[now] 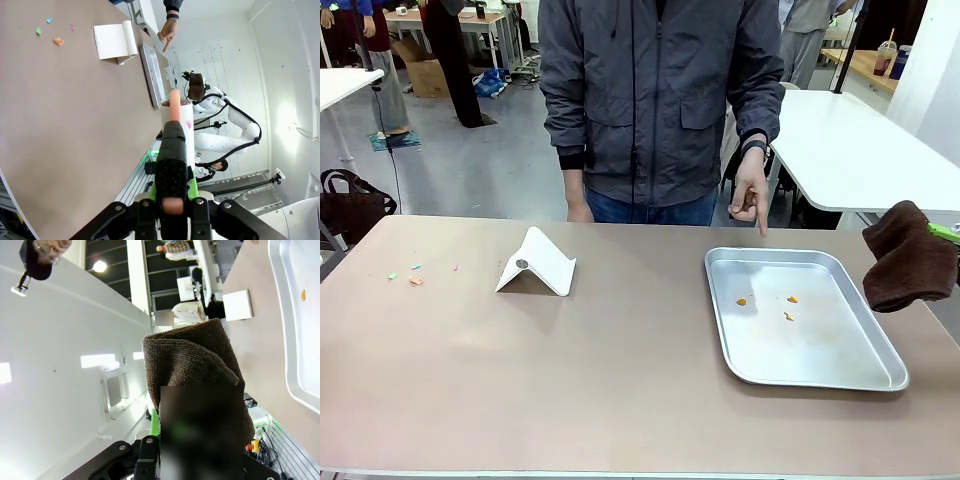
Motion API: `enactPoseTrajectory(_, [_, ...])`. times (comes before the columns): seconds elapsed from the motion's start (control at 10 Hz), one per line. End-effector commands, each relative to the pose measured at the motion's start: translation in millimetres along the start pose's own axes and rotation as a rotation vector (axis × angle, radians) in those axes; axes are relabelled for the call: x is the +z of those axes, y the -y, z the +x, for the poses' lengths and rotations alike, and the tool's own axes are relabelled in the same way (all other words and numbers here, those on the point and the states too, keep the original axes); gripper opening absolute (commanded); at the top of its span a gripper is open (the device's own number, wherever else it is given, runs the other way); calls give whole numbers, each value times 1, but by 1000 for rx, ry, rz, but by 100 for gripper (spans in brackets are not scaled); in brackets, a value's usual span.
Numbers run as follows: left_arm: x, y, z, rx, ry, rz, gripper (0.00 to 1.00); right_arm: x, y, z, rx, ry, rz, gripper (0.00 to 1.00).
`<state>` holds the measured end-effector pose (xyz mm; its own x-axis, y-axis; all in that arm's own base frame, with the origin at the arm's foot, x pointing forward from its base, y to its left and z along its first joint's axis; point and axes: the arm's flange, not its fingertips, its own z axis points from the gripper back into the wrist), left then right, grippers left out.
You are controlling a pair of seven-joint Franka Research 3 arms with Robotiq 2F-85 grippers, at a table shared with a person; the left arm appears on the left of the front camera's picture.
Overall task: Clean the surface of the table.
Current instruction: If a person points to the right, clean the right side of the table with your right hand, and if they point to the left, clean the left side with your left hand.
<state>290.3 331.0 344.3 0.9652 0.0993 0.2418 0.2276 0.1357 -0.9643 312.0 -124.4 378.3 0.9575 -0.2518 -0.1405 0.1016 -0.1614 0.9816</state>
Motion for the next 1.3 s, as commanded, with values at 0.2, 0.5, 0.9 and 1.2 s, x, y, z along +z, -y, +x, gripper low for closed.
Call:
enactPoseTrajectory(0.2, [1,6,-2,3,-12,6,19,-2,-5,-2,11,-10,-2,0])
enactPoseTrajectory(0.5, [1,6,-2,3,-12,6,19,-18,-3,5,11,23,-104,11])
enactPoseTrajectory(0.9, [1,6,-2,3,-12,6,19,-79,-23,42,24,152,-559,11])
enactPoseTrajectory(1.2, [1,6,-2,3,-12,6,19,-116,-28,53,150,230,-905,11])
